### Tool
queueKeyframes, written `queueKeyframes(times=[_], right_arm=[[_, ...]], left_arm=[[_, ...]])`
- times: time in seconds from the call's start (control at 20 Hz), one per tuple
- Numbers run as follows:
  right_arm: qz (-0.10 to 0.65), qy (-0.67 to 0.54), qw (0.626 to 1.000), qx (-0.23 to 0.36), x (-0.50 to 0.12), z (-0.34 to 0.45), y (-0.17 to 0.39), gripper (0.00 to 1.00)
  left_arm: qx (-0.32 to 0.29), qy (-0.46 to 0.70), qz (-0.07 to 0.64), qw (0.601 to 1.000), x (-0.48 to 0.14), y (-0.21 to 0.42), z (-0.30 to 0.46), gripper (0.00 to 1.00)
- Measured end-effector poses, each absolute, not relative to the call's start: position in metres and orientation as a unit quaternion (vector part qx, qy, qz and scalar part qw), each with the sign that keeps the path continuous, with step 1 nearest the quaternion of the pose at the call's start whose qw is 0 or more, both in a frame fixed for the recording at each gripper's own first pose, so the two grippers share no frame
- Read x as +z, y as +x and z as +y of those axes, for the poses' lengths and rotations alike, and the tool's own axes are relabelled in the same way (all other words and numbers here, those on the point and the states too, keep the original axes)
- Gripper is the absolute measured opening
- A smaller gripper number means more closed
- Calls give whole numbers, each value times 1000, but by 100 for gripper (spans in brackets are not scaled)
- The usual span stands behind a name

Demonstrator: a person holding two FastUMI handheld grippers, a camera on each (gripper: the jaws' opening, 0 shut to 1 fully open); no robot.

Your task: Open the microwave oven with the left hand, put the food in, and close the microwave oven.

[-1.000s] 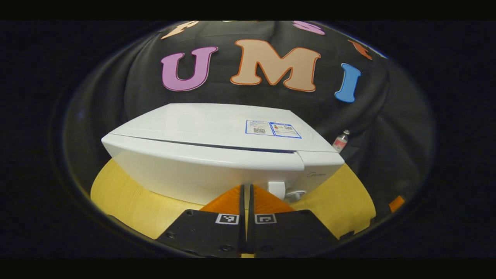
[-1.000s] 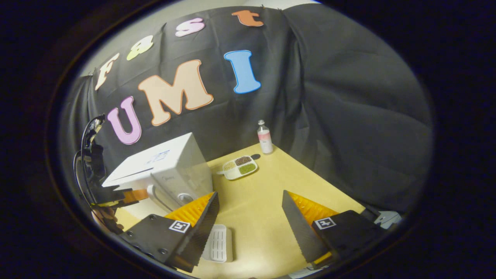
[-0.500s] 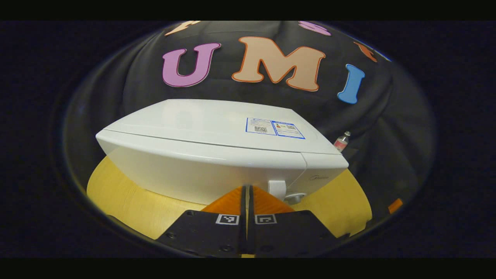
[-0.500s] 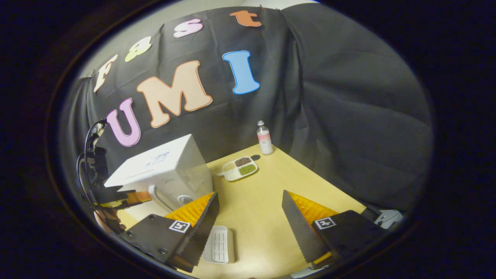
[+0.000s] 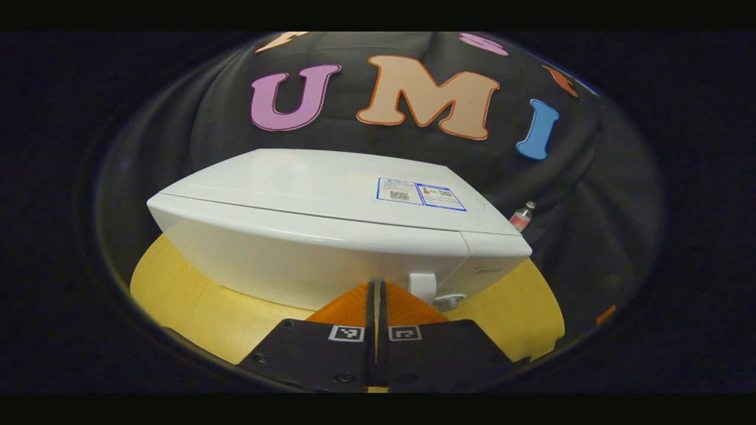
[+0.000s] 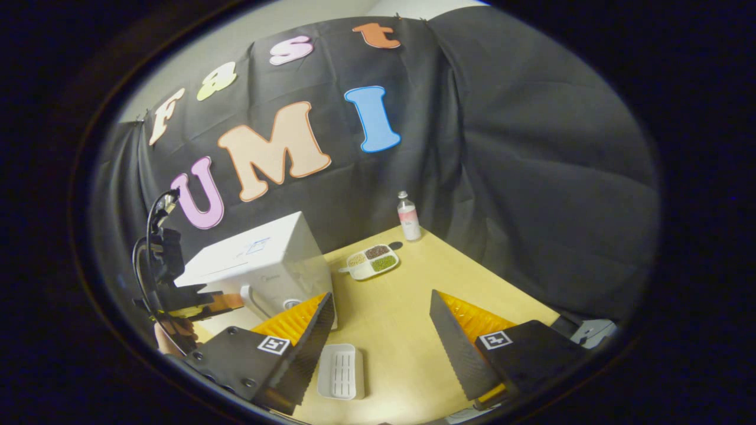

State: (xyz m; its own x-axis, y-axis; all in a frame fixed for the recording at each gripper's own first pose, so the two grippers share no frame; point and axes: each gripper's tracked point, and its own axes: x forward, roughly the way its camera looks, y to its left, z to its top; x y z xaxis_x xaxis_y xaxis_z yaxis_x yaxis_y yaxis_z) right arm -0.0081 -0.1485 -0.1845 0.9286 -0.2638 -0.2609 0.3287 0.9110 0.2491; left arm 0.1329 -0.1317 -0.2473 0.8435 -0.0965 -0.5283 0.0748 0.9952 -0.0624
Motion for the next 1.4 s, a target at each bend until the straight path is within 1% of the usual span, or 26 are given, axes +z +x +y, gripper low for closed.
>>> queueKeyframes(times=[0.2,0.3,0.35,0.4,0.45,0.5,0.6,0.65,0.7,0.75,0.85,0.9,0.95,1.0,1.05,1.25,1.3,1.35,1.4], right_arm=[[100,141,973,-153,-177,-150,-20,92],[92,135,975,-150,-172,-151,-26,92],[89,131,976,-148,-170,-151,-29,100],[87,126,978,-144,-169,-151,-30,91],[86,122,979,-137,-167,-149,-30,92],[88,118,980,-131,-167,-147,-31,100],[94,110,982,-120,-167,-147,-32,99],[98,111,983,-108,-165,-143,-32,91],[98,112,984,-97,-161,-140,-31,92],[95,109,985,-91,-156,-142,-30,99],[88,100,988,-79,-143,-145,-28,99],[82,92,990,-73,-134,-145,-27,99],[78,84,991,-67,-127,-145,-26,91],[73,77,993,-60,-118,-144,-25,92],[66,70,994,-51,-107,-140,-25,91],[36,35,999,-6,-73,-121,-22,92],[31,23,999,3,-66,-117,-23,92],[26,11,1000,13,-61,-112,-21,92],[22,5,1000,21,-56,-108,-21,92]], left_arm=[[-42,-7,276,960,-248,132,-131,0],[-39,2,272,961,-245,132,-131,3],[-44,8,268,962,-241,132,-133,1],[-51,12,263,963,-234,128,-134,0],[-57,16,259,964,-230,124,-136,4],[-59,16,256,965,-226,118,-135,0],[-63,13,255,965,-219,102,-134,6],[-63,14,253,965,-216,94,-132,16],[-62,19,247,967,-211,87,-129,18],[-60,25,242,968,-207,80,-125,29],[-56,28,226,972,-195,64,-118,58],[-52,22,213,975,-188,56,-115,64],[-47,15,202,978,-178,47,-111,91],[-40,11,193,980,-175,46,-108,100],[-30,8,184,982,-165,32,-102,97],[-16,7,166,986,-137,-1,-88,97],[-10,13,161,987,-130,-7,-82,94],[-4,16,156,988,-122,-12,-77,96],[3,17,149,989,-113,-16,-73,97]])
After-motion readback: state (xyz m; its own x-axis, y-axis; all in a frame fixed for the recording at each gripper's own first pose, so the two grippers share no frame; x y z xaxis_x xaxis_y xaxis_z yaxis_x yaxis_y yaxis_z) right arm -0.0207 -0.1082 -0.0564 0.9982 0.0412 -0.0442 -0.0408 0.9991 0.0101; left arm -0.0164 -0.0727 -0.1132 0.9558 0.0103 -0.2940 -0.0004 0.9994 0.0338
